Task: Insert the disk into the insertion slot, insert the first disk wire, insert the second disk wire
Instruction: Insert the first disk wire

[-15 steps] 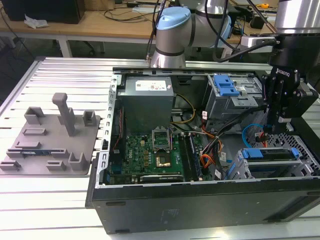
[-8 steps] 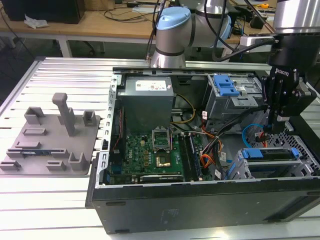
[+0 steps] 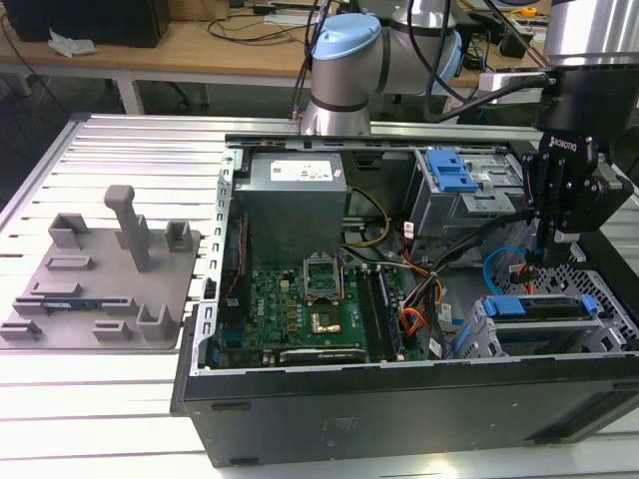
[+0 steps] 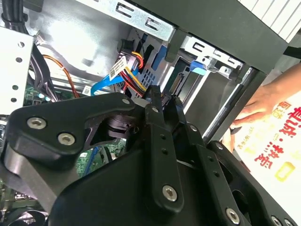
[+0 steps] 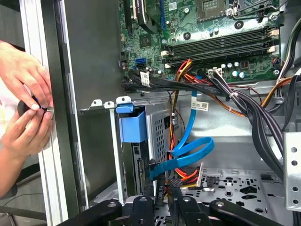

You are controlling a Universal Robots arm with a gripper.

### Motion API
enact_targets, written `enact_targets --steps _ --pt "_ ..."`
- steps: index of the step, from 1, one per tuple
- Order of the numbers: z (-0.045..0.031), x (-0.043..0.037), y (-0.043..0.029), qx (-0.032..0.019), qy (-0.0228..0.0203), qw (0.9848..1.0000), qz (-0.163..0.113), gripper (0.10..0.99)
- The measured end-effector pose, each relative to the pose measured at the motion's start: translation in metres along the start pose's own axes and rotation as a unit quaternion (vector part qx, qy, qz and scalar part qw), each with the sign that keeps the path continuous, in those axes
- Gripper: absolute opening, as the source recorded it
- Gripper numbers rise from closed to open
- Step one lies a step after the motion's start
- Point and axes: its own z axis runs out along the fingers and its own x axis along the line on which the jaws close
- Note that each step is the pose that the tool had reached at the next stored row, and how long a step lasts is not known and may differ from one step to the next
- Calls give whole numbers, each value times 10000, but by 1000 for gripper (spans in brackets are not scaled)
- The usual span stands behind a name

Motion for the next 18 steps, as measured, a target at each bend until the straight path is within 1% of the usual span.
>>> enact_targets --steps 3,5,10,11,12,13,16,17,18 --pt "0 -17 1 0 -1 10000 0 259" --pt "-8 -45 3 0 -1 10000 0 259" --pt "-7 -56 4 0 -1 10000 0 259" --pt "-6 -56 4 0 -1 10000 0 247" --pt "-6 -57 4 0 -1 10000 0 180" --pt "-6 -57 4 0 0 10000 0 165" --pt "-5 -57 4 0 -1 10000 0 165" --pt "-2 -60 -30 -91 3 10000 -33 165" --pt "0 -63 -73 -257 9 9996 -108 165"
